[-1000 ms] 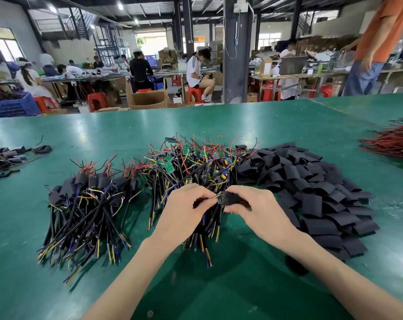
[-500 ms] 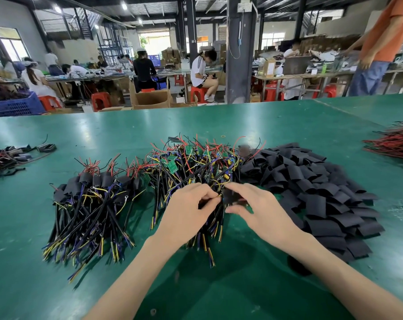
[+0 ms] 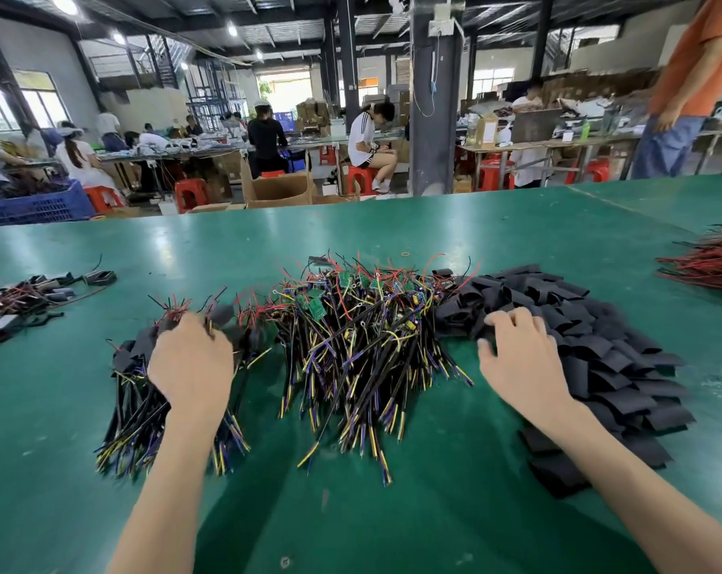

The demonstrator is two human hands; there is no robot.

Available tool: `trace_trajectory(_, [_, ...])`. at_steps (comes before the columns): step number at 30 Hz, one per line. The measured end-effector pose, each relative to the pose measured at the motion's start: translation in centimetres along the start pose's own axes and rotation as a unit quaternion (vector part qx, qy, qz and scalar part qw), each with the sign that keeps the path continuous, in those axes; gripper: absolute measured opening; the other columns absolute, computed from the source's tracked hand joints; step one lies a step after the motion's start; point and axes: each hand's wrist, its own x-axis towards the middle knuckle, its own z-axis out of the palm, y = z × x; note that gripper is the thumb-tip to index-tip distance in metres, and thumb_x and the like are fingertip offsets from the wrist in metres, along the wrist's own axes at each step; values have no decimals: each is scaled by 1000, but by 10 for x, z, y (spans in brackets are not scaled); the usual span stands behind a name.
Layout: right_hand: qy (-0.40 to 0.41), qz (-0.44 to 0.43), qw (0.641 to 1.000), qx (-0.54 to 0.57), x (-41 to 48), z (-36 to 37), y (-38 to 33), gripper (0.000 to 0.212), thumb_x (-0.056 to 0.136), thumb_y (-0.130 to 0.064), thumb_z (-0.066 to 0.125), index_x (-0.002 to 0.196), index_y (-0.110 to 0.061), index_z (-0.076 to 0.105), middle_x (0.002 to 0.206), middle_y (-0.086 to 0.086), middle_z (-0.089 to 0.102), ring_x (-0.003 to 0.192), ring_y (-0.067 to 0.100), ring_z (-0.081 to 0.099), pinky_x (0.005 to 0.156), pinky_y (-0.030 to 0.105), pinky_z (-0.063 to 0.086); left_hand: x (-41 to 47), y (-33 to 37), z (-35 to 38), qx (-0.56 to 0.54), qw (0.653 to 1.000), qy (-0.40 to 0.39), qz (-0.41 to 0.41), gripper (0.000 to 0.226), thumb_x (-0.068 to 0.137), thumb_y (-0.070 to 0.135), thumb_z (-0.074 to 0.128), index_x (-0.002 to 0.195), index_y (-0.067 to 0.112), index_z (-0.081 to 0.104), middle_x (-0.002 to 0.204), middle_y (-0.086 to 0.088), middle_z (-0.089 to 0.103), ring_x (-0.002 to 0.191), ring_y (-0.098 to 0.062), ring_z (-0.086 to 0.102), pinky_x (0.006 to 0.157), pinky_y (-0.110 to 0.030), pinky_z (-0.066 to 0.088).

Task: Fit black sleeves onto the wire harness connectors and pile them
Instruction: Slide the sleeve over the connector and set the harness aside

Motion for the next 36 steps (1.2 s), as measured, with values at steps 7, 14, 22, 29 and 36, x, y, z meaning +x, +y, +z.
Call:
trace_trajectory(7, [13, 61, 998, 17, 13, -14, 19, 12, 86, -14, 48, 89, -6, 56, 89, 19, 60, 82, 39, 56, 63, 36, 34, -5, 10, 5, 7, 998, 54, 39, 32, 79, 13, 64, 106, -3, 58, 107, -30, 53, 103, -42, 45, 84, -49, 34])
trace_trajectory(14, [-114, 53, 991, -47, 14, -13, 21, 24, 83, -38, 54, 95, -17, 58, 102, 12, 60, 96, 33, 58, 74, 33, 42, -30, 97, 24, -190, 922, -89, 327, 19, 92, 13, 55, 102, 18, 70, 103, -3, 68, 98, -24, 55, 90, -38, 41])
trace_trajectory(22, [-160, 20, 983, -87, 15, -13, 31, 32, 80, -46, 56, 94, -18, 55, 102, 5, 58, 95, 27, 56, 69, 30, 37, -37, 170, 61, 43, 904, -173, 390, 19, 96, 16, 51, 111, 10, 61, 109, -11, 63, 107, -29, 56, 90, -38, 42])
trace_trajectory(29, [-221, -8, 970, -100, 13, -6, 28, 37, 81, -42, 58, 108, -19, 48, 111, 4, 50, 104, 30, 54, 76, 33, 39, -36, 172, 65, 85, 907, -172, 376, 28, 96, 22, 52, 118, 4, 52, 119, -14, 57, 117, -31, 46, 95, -39, 38])
trace_trajectory(36, [-243, -11, 968, -58, 13, -4, 25, 38, 81, -15, 49, 119, -16, 46, 117, 8, 50, 106, 31, 53, 80, 34, 43, -22, 181, 49, -44, 928, -191, 318, 21, 90, 5, 43, 99, -1, 62, 103, -16, 62, 102, -31, 51, 87, -37, 40])
